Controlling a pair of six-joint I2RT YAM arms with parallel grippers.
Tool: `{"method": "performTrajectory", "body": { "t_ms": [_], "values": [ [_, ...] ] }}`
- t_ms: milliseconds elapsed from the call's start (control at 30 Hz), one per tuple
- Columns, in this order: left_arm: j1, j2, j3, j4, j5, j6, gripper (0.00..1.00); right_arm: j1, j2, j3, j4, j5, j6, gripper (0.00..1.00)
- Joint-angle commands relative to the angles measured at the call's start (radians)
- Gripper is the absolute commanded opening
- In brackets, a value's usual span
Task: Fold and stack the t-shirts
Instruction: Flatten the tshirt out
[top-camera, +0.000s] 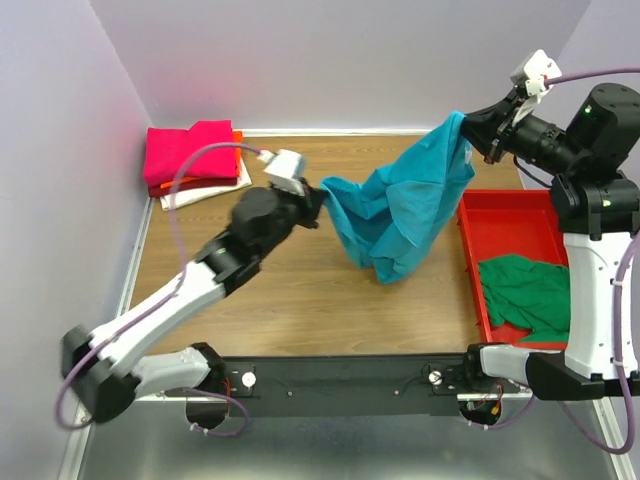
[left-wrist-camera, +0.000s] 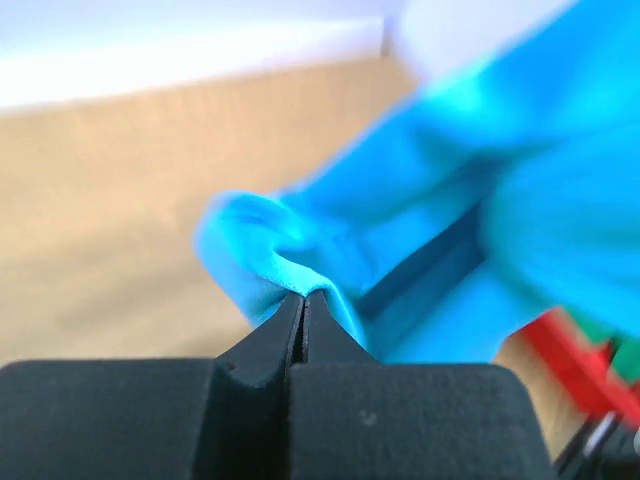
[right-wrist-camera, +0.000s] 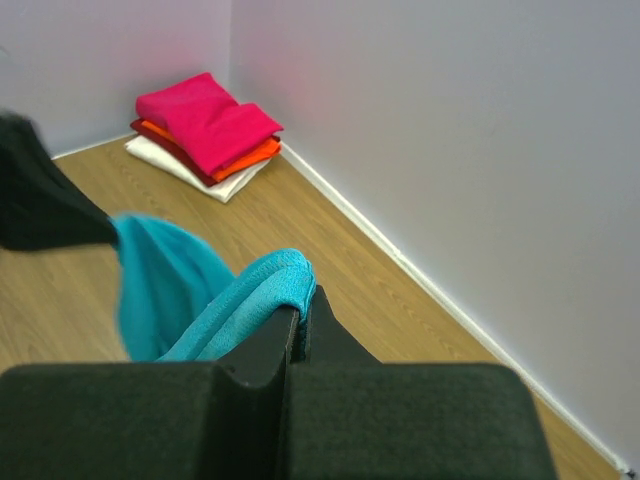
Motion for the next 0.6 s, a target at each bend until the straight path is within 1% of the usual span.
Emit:
{"method": "performTrajectory", "body": {
  "t_ms": [0,33,100,200,267,333,433,467,567],
  "values": [
    [0.001,-0.178,0.056,-0.178,-0.239,0.141,0.0,-0.005,-0.029,0.08,-0.013,0.04,-0.004,0.0],
    [0.001,-0.253,0.093,-0.201,-0.255,0.148,0.0,-0.005,-0.032,0.095,-0.014,0.043,0.005,0.0],
    [0.001,-0.342,0.133,-0.269,-0.301,0.175,0.0,-0.005,-0.035,0.139,-0.022,0.069,0.016,0.0],
    [0.001,-0.438,0.214,-0.328,-0.337,0.205,0.0,-0.016,-0.046,0.189,-0.033,0.113,0.013,0.0],
    [0.001,-0.496,0.277,-0.346,-0.345,0.227,0.0,-0.046,-0.057,0.222,-0.054,0.126,0.0,0.0],
    [0.001,-0.528,0.302,-0.35,-0.335,0.24,0.0,-0.059,-0.065,0.253,-0.077,0.117,-0.013,0.01],
    [0.001,-0.576,0.332,-0.339,-0.301,0.271,0.0,-0.103,-0.078,0.307,-0.131,0.057,-0.033,0.0],
    [0.001,-0.587,0.337,-0.328,-0.278,0.279,0.0,-0.122,-0.086,0.314,-0.148,0.026,-0.032,0.0],
    [0.001,-0.622,0.32,-0.299,-0.259,0.285,0.0,-0.137,-0.095,0.304,-0.166,0.002,-0.021,0.0]
  ]
}}
